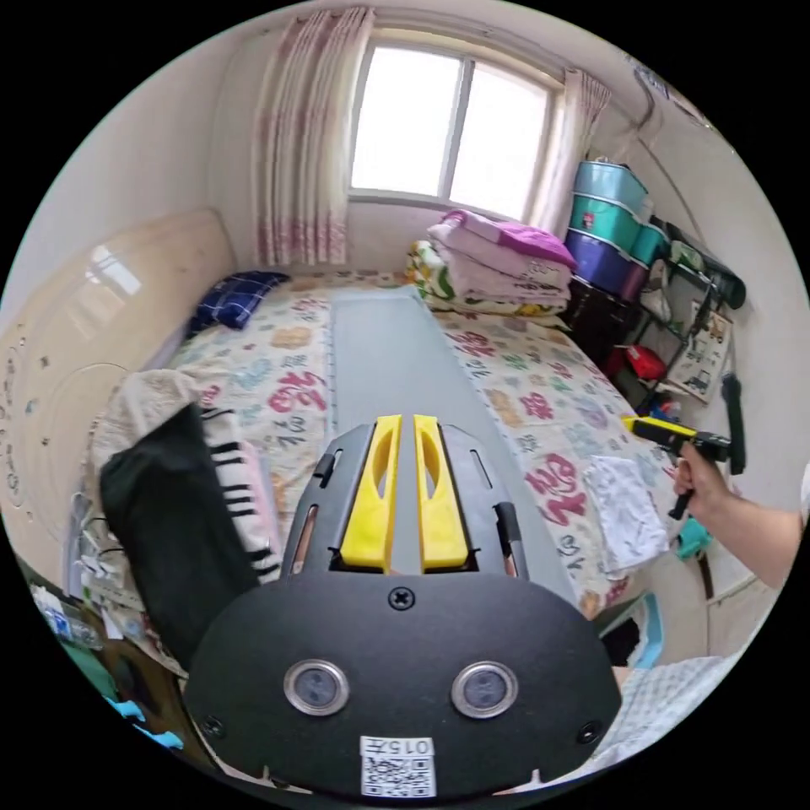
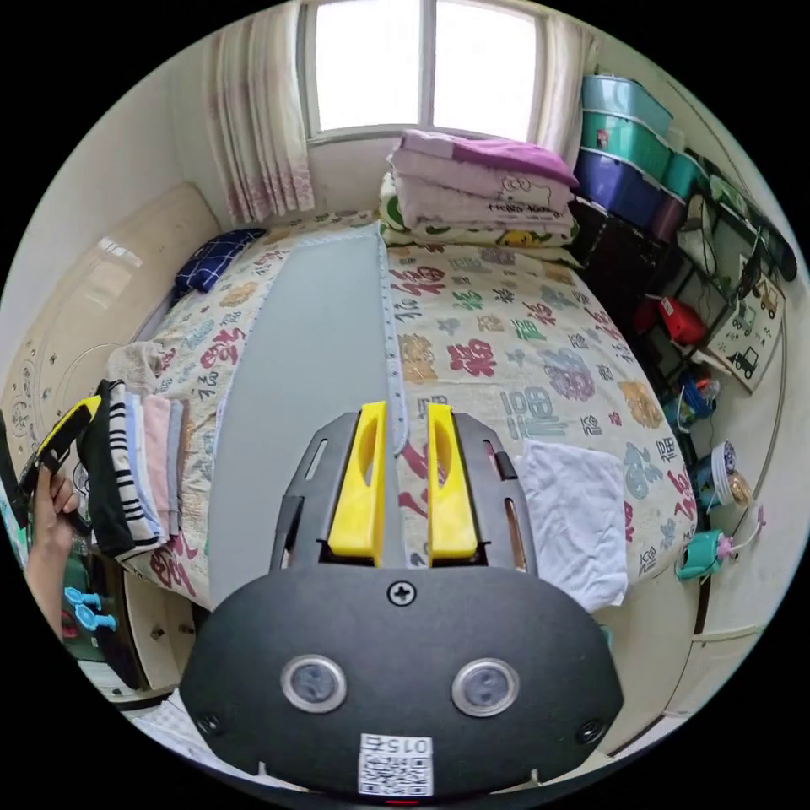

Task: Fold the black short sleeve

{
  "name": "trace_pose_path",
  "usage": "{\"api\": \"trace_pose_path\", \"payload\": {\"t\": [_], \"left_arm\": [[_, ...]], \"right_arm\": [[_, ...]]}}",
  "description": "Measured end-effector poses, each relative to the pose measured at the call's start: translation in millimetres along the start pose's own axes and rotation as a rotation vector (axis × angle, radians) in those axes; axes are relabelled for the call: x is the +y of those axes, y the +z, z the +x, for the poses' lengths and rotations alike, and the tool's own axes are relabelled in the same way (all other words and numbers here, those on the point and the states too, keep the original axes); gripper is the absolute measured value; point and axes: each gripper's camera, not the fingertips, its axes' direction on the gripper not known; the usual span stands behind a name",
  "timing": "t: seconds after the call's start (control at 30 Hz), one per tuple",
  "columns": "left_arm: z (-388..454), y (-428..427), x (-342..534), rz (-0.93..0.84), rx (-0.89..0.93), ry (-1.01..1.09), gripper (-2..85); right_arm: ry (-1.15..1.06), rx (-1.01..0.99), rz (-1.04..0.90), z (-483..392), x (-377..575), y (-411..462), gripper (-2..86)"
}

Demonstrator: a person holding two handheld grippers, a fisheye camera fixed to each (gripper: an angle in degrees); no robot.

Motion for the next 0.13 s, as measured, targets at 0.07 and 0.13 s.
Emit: {"api": "trace_pose_path", "payload": {"t": [0.07,0.13], "left_arm": [[41,40,-17,-0.052,0.069,-0.022,0.4],[96,92,-35,-0.131,0.118,-0.025,0.4]], "right_arm": [[0.028,0.018,-0.079,21,-35,17,8.6],[0.008,0.053,-0.149,30,-86,41,9.1]]}}
